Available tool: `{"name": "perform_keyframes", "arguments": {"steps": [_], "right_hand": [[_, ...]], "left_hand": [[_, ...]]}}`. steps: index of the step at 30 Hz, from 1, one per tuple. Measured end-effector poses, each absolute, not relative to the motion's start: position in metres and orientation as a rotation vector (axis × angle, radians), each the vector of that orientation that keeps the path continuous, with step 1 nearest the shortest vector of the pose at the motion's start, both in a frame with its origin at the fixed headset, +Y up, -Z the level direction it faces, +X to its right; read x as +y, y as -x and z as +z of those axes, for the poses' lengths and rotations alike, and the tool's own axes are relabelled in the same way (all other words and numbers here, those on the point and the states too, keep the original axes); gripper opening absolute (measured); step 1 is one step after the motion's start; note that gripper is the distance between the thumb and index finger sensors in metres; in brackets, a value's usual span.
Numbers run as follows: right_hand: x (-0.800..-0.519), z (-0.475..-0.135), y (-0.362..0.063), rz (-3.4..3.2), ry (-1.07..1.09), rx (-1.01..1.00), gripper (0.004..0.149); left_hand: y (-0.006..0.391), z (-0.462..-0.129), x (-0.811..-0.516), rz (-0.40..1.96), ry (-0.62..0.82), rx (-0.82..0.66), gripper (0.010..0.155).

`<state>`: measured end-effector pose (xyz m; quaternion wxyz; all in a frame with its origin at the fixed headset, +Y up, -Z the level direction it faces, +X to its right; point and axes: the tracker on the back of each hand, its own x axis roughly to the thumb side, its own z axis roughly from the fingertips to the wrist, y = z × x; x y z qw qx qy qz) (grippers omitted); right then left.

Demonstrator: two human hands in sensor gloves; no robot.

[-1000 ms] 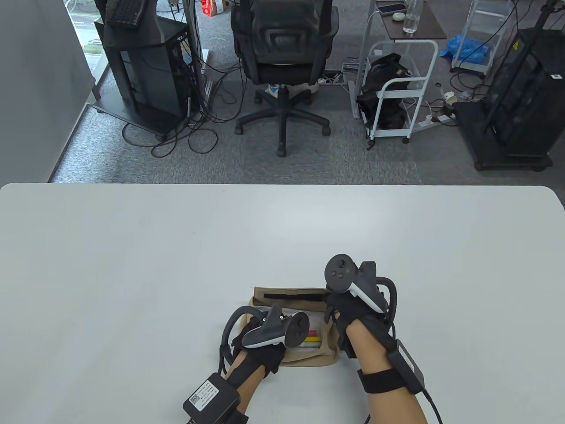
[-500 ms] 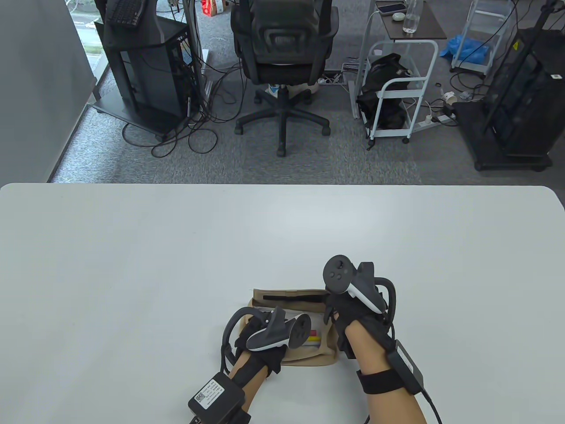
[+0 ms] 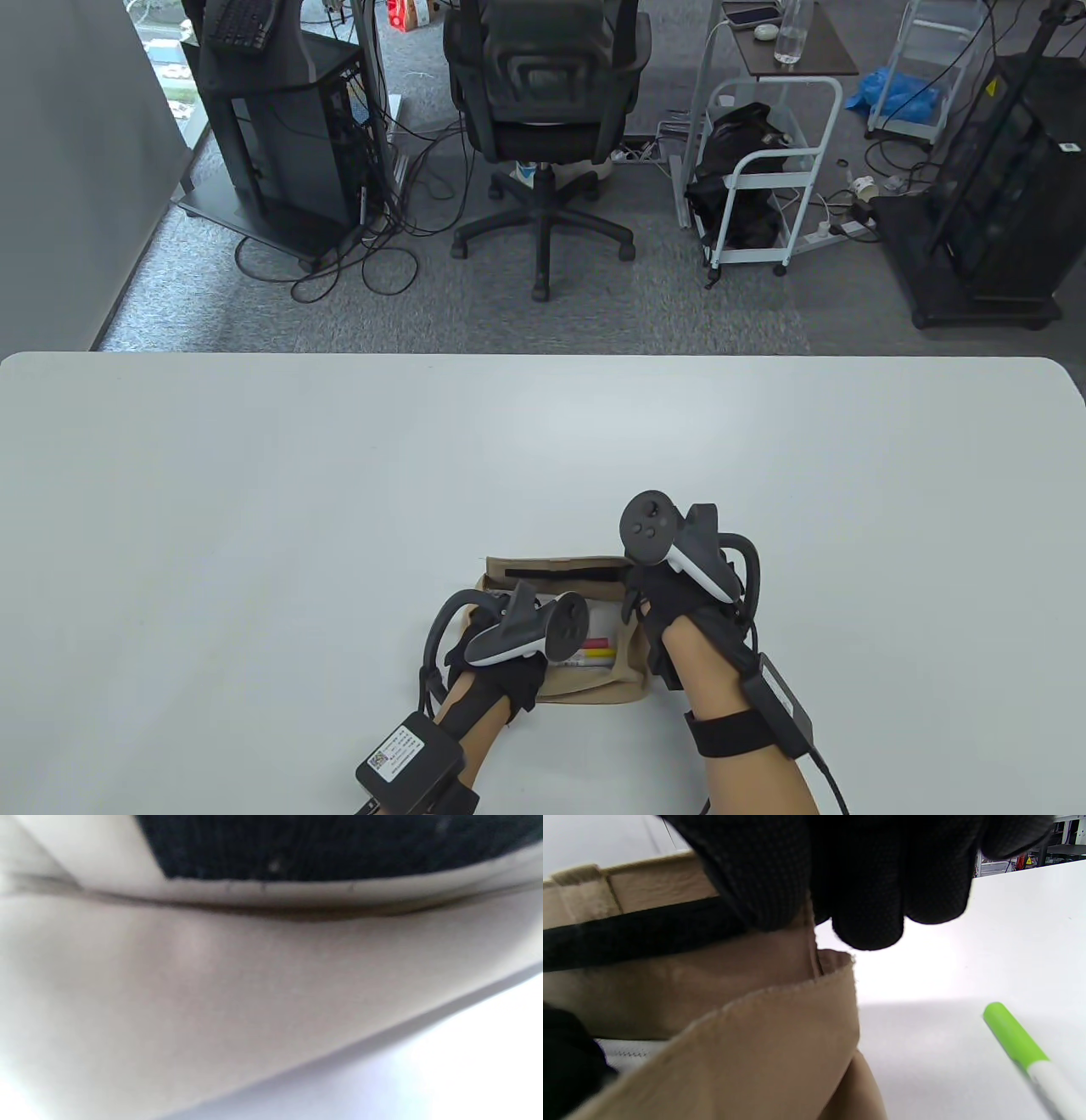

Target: Twist to extend twist pen refills

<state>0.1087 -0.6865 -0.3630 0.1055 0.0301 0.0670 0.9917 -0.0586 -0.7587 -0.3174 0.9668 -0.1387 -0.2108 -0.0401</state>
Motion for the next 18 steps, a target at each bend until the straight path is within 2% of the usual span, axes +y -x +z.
{"name": "perform_keyframes", "arguments": {"steps": [3, 10, 13, 18], "right_hand": [[-0.686, -0.363, -0.108, 2.929, -0.094, 0.188, 0.045], [-0.687, -0.364, -0.108, 2.931, -0.101, 0.165, 0.045], [-0.686, -0.364, -0.109, 2.930, -0.102, 0.161, 0.046], [-0.662, -0.356, -0.114, 2.865, -0.113, 0.103, 0.055]], "left_hand": [[0.071, -0.318, -0.753, 0.081, 0.284, -0.414, 0.050], [0.113, -0.314, -0.727, 0.684, 0.220, -0.435, 0.050], [0.122, -0.311, -0.717, 0.821, 0.178, -0.460, 0.050], [0.130, -0.305, -0.703, 1.108, 0.138, -0.520, 0.050]]}}
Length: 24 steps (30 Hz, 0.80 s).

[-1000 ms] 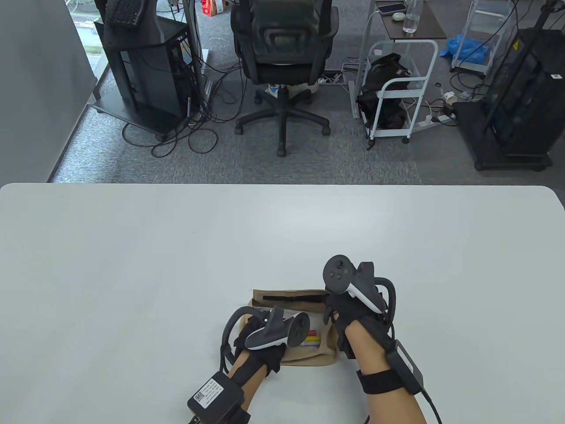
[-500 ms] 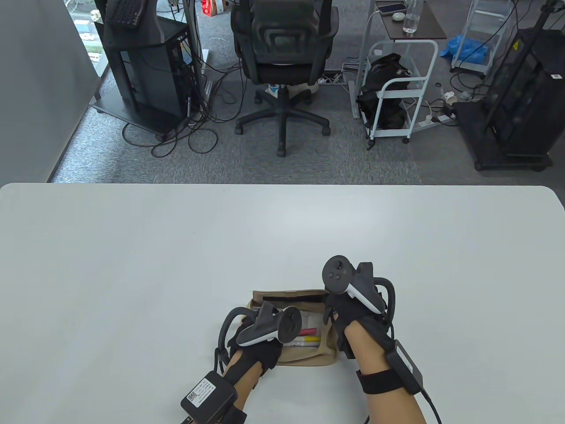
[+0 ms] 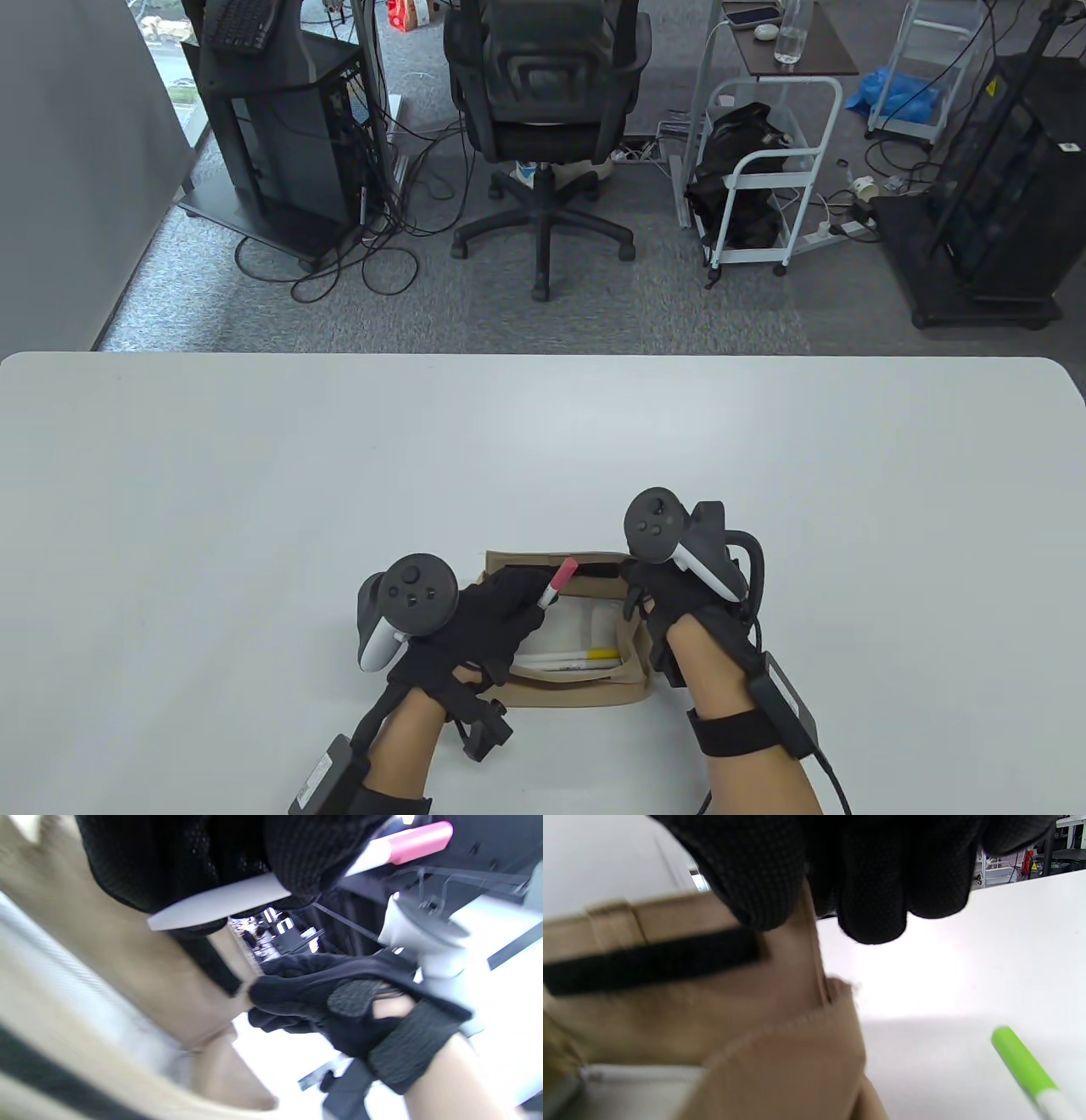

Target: Twist to extend twist pen refills

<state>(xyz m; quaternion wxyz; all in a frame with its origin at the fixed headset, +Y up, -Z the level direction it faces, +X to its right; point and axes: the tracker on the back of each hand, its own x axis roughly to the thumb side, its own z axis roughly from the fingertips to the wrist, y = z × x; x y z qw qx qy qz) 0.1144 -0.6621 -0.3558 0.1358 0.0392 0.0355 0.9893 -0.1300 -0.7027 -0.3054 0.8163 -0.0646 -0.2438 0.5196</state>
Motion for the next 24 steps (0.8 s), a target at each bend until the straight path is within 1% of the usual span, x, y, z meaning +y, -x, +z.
{"name": "perform_keyframes", "arguments": {"steps": [3, 5, 7, 10, 12, 14, 18, 21, 24], "right_hand": [[-0.635, -0.344, -0.119, 2.769, -0.155, -0.028, 0.054], [-0.618, -0.335, -0.121, 2.664, -0.221, -0.110, 0.052], [-0.600, -0.325, -0.123, 2.471, -0.371, -0.185, 0.050], [-0.589, -0.317, -0.123, 2.232, -0.544, -0.170, 0.050], [-0.587, -0.315, -0.121, 2.061, -0.646, -0.103, 0.051], [-0.591, -0.317, -0.116, 1.892, -0.734, 0.027, 0.052], [-0.604, -0.323, -0.104, 1.673, -0.826, 0.189, 0.056], [-0.612, -0.326, -0.094, 1.568, -0.859, 0.258, 0.057], [-0.615, -0.328, -0.093, 1.549, -0.825, 0.213, 0.051]], "left_hand": [[0.131, -0.303, -0.699, 1.231, 0.139, -0.570, 0.050], [0.131, -0.302, -0.697, 1.280, 0.147, -0.591, 0.050], [0.129, -0.301, -0.696, 1.314, 0.153, -0.618, 0.050], [0.126, -0.299, -0.695, 1.321, 0.156, -0.635, 0.050], [0.125, -0.298, -0.694, 1.328, 0.160, -0.646, 0.050], [0.124, -0.298, -0.694, 1.338, 0.163, -0.657, 0.050], [0.122, -0.298, -0.695, 1.351, 0.173, -0.671, 0.050], [0.121, -0.298, -0.695, 1.355, 0.180, -0.681, 0.050], [0.121, -0.297, -0.695, 1.345, 0.190, -0.695, 0.050]]}}
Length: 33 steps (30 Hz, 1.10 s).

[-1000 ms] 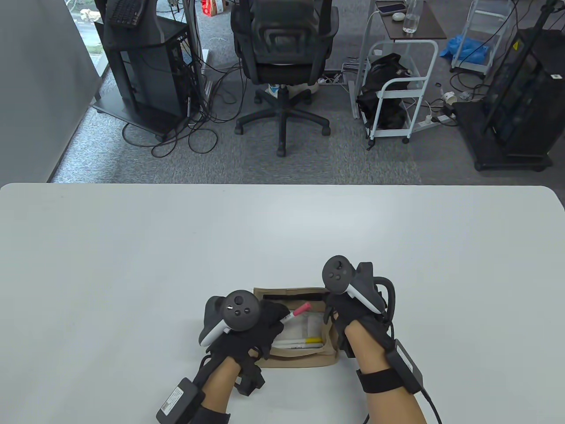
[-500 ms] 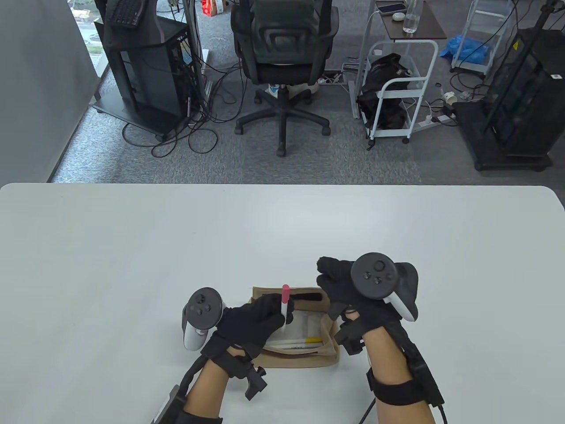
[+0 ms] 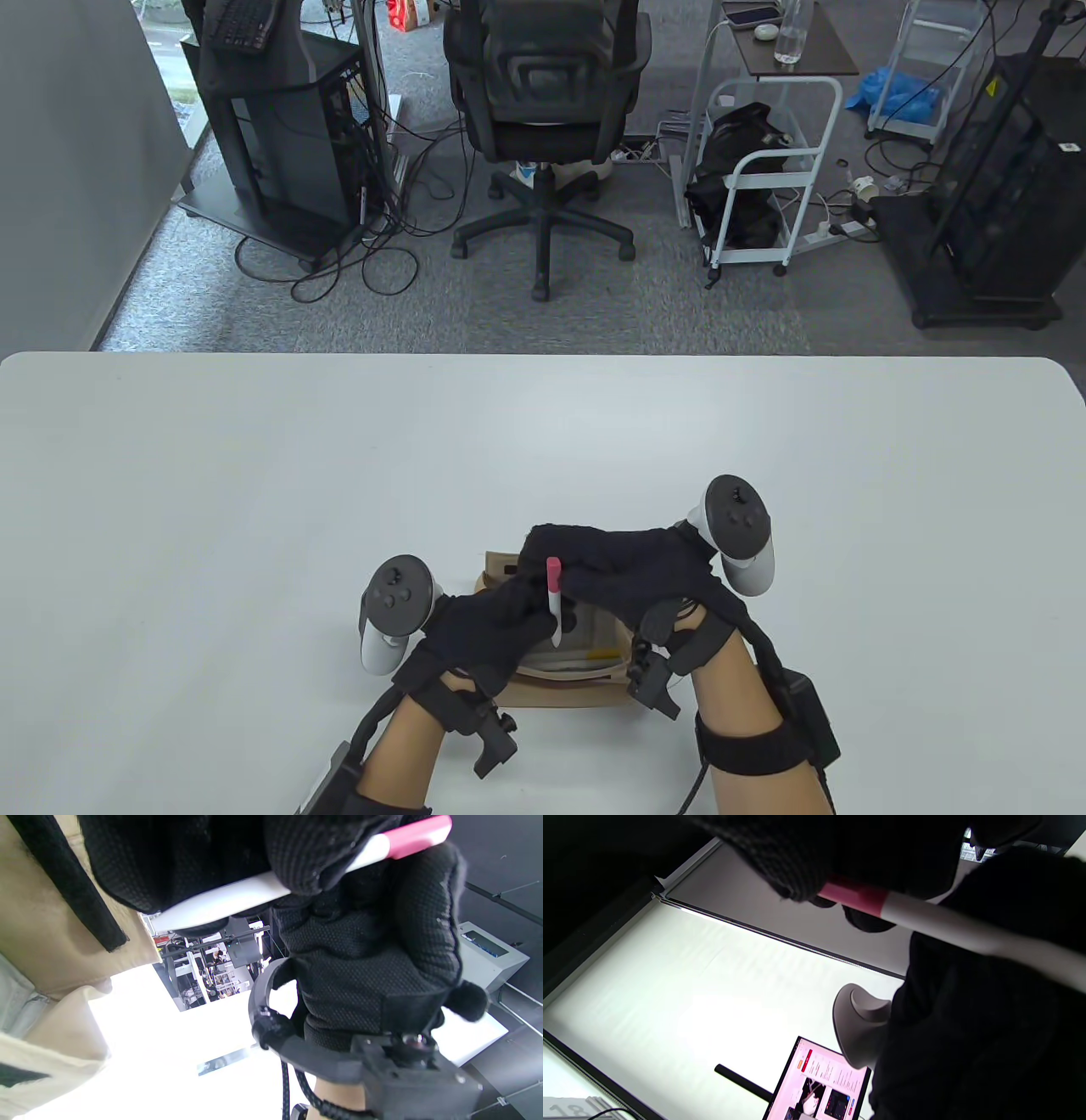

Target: Twist to extend twist pen refills

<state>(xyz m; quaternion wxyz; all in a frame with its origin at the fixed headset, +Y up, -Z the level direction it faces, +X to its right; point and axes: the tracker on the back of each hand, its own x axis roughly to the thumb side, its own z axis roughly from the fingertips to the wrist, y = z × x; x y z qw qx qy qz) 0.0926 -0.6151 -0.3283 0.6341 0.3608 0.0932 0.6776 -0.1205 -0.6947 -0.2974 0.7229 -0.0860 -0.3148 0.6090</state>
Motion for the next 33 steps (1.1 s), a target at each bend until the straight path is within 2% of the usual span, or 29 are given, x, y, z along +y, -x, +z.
{"name": "perform_keyframes", "arguments": {"steps": [13, 33], "right_hand": [[-0.613, -0.326, -0.097, 1.665, -0.786, 0.081, 0.049], [-0.598, -0.295, -0.085, 2.003, -0.484, -0.409, 0.049]], "left_hand": [[0.120, -0.298, -0.696, 1.305, 0.161, -0.675, 0.050], [0.127, -0.298, -0.697, 1.296, 0.086, -0.586, 0.050]]}}
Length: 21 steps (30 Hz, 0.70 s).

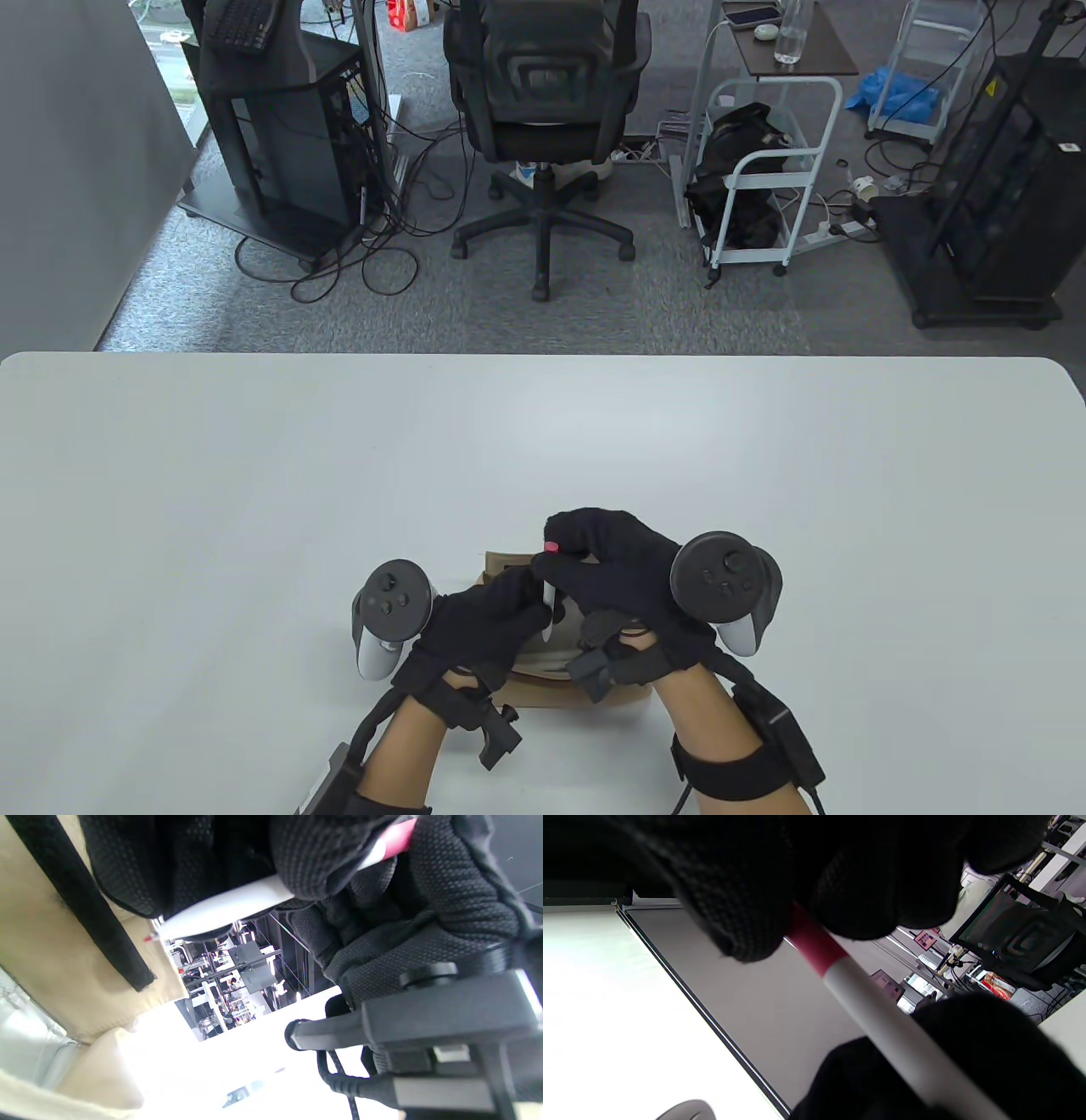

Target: Twist to extend twist pen refills

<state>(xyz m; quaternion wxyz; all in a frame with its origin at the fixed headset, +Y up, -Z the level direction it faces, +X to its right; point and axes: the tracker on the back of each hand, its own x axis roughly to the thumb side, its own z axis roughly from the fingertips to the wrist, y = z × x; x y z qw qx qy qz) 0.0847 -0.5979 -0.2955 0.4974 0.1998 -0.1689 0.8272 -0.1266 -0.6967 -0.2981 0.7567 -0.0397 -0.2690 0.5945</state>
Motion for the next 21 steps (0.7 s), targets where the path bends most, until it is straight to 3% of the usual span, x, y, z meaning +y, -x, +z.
{"name": "perform_keyframes", "arguments": {"steps": [5, 11, 21], "right_hand": [[-0.587, -0.293, -0.096, 1.993, -0.469, -0.443, 0.048], [-0.572, -0.298, -0.138, 2.078, -0.353, -0.438, 0.047], [-0.604, -0.332, -0.198, 2.353, 0.038, -0.276, 0.046]], "left_hand": [[0.134, -0.295, -0.683, 1.234, 0.004, -0.585, 0.057], [0.158, -0.287, -0.657, 1.036, -0.185, -0.551, 0.062], [0.204, -0.280, -0.680, 0.948, -0.189, -0.413, 0.065]]}}
